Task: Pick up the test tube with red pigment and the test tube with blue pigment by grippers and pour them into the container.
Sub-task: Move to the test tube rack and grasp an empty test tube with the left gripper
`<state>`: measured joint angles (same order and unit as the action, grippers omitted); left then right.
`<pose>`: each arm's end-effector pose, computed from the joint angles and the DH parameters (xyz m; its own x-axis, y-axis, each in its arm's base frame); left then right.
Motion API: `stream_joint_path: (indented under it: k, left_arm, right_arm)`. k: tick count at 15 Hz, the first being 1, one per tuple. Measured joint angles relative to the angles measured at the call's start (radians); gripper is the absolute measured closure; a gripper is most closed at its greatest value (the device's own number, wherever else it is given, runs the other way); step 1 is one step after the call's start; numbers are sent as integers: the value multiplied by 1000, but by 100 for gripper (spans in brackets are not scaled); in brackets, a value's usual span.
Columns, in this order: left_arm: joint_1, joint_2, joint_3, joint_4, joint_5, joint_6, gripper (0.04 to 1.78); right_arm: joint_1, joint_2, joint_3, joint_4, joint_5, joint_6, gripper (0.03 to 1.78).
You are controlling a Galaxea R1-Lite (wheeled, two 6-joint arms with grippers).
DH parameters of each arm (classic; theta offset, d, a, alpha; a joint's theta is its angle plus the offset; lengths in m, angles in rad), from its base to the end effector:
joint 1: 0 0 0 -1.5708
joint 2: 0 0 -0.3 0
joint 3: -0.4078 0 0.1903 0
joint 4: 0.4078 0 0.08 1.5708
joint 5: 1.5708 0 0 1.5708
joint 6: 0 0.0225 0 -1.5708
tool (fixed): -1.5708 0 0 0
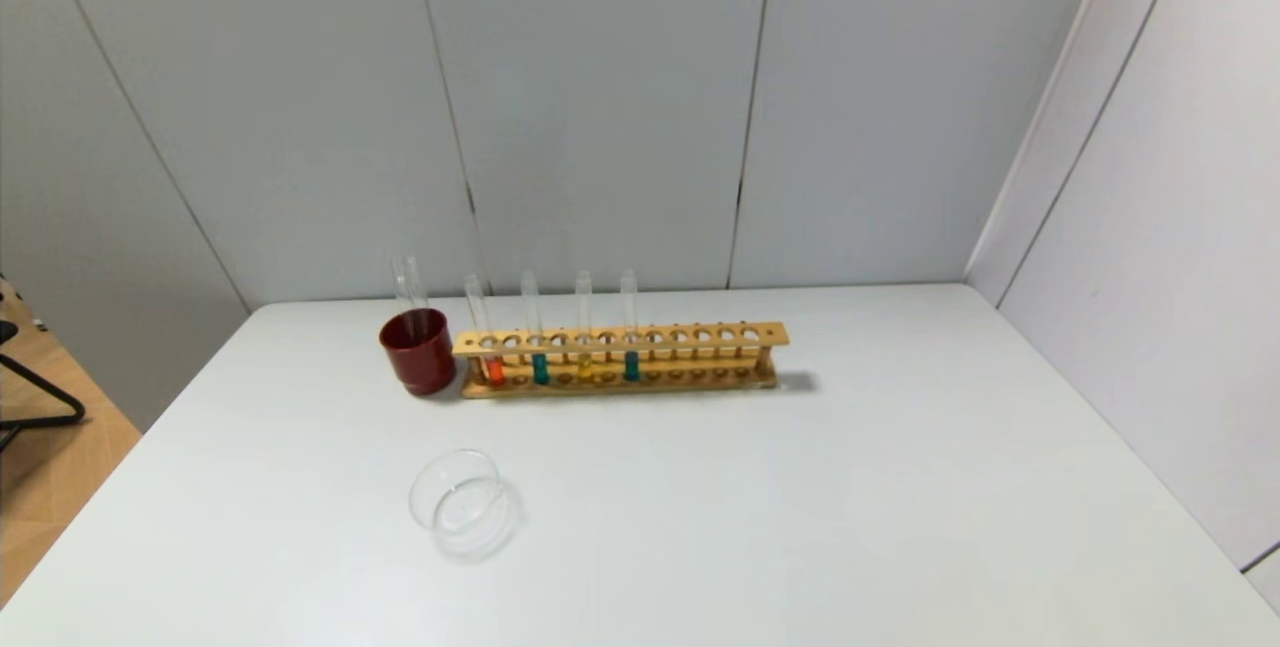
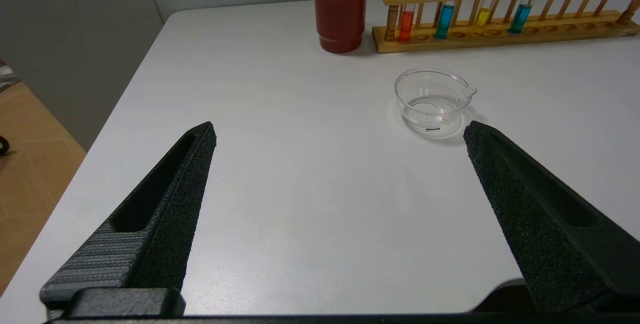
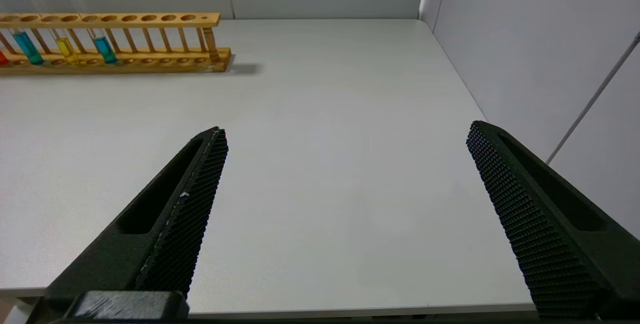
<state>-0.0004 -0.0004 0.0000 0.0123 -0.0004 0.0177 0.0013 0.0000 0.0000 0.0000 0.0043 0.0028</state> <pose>-0.0228 0.0000 0.0742 0.9999 -0.0008 -0.0119 0.0010 0.9998 0.0177 -0.0228 0.0001 0.0755 1.0000 0.0056 0.0000 -0.0056 1.0000 0.0028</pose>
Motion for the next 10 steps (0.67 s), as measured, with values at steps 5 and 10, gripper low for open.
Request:
stream_joint_path:
  k: [5, 10]
  left_arm:
    - [0, 0, 0, -1, -1, 0, 7]
    - [0, 3, -64, 23, -31, 17, 7]
  right_arm:
    - [0, 0, 0, 0, 0, 0, 6]
    - [0, 0, 0, 0, 0, -1, 6]
